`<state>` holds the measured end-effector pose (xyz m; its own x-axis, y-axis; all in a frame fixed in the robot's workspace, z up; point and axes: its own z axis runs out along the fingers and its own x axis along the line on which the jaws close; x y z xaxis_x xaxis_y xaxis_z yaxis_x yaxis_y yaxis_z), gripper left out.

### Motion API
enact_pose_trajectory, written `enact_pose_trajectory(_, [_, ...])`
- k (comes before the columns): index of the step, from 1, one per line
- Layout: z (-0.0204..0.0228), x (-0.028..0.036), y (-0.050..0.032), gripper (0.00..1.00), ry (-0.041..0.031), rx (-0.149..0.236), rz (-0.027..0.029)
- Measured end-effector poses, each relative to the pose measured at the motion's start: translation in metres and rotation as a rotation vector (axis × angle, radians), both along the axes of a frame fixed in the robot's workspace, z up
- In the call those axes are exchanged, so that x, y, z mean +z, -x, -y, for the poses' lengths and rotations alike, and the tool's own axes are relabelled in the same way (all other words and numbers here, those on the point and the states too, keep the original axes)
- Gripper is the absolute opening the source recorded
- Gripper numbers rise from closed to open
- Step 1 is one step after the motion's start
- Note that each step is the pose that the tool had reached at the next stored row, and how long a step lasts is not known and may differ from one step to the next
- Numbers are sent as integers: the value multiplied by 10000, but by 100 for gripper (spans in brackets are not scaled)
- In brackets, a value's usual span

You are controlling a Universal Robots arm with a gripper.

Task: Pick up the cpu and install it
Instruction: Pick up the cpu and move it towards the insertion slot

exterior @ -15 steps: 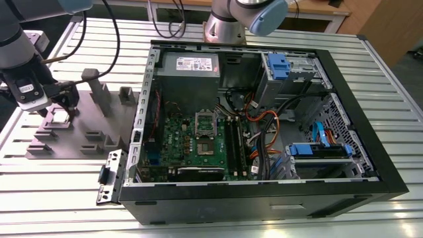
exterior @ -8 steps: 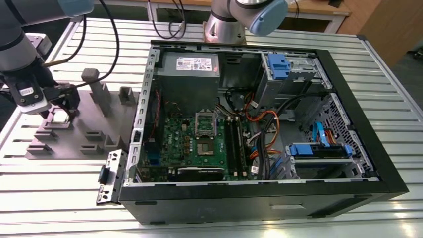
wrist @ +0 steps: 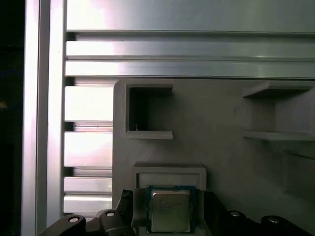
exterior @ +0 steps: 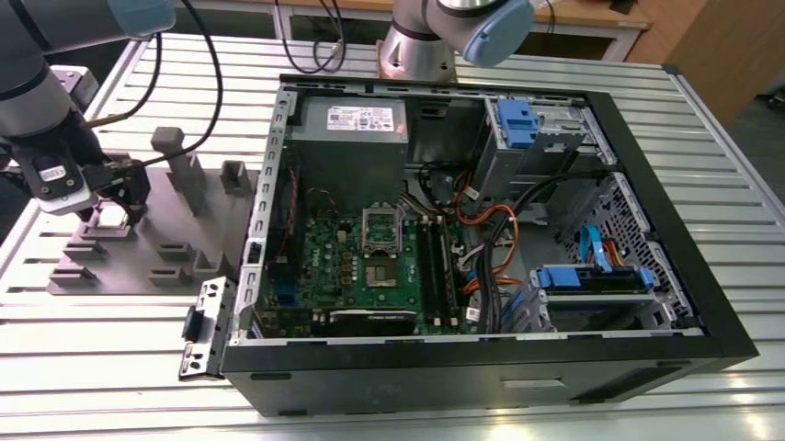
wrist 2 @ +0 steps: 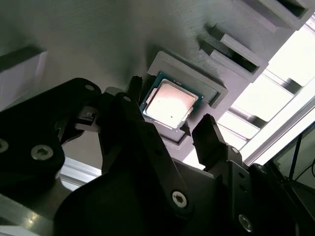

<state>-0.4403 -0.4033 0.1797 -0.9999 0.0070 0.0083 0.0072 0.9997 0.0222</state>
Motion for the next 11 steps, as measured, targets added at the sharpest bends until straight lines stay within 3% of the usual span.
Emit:
enact_pose_trajectory(5, [1,-4,0,68,29,0,-1])
enact_pose_trajectory(7, [1,-5,0,66,29,0,0])
enact_pose_trajectory(8, [1,-5,0,60,30,0,0])
enact_pose_trajectory(11, [1,-2,0,60,29,0,3])
